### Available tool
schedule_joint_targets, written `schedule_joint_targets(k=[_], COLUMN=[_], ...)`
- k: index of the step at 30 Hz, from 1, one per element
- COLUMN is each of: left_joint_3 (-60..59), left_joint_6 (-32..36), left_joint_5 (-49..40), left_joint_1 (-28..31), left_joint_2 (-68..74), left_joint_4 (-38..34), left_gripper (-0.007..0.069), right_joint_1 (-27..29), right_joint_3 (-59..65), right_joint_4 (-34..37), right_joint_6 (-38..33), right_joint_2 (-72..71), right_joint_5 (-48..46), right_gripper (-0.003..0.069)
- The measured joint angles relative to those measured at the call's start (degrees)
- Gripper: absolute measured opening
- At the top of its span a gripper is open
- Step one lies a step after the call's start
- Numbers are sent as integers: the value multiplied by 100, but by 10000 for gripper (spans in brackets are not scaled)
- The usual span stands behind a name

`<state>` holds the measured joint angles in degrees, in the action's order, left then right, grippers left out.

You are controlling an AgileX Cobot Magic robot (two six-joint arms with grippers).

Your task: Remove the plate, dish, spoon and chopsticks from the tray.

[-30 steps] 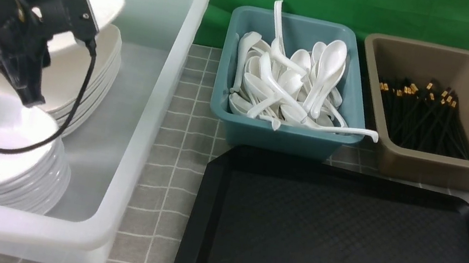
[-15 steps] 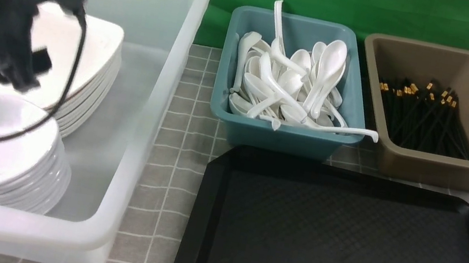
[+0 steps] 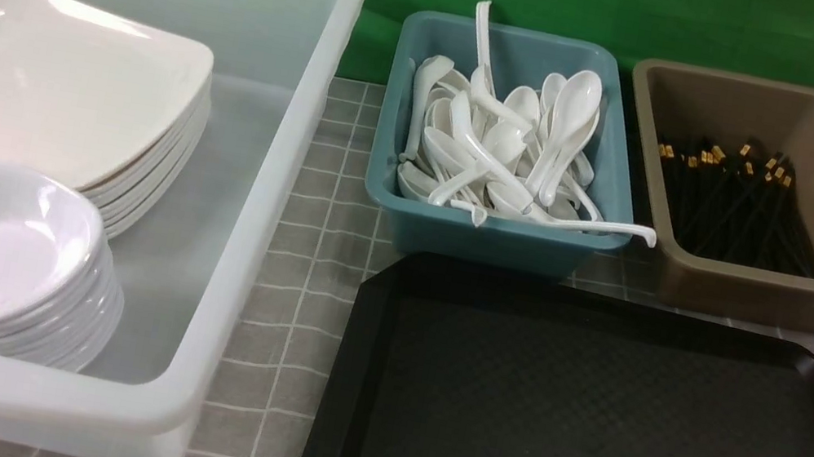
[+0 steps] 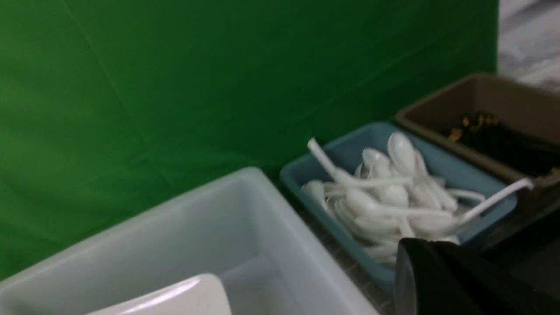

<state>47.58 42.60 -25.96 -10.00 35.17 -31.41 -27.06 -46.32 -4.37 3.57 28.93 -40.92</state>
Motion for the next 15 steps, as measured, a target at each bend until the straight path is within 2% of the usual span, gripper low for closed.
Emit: schedule_joint_targets(k=[5,8,15], left_joint_3=[-1528,-2003,-3005], left_joint_6=[226,233,249], left_joint_5=[1092,1257,1291], left_joint_1=[-34,-34,-34], left_joint_2=[-1314,-1613,-1768], left_joint_4=[-336,-299,280], left_gripper=[8,8,8], right_joint_1=[0,0,0], right_joint_3=[0,0,0], right_joint_4=[0,0,0], right_joint_6=[0,0,0], right_joint_2=[0,0,0], right_joint_5=[-13,-13,-13], right_gripper=[99,107,128])
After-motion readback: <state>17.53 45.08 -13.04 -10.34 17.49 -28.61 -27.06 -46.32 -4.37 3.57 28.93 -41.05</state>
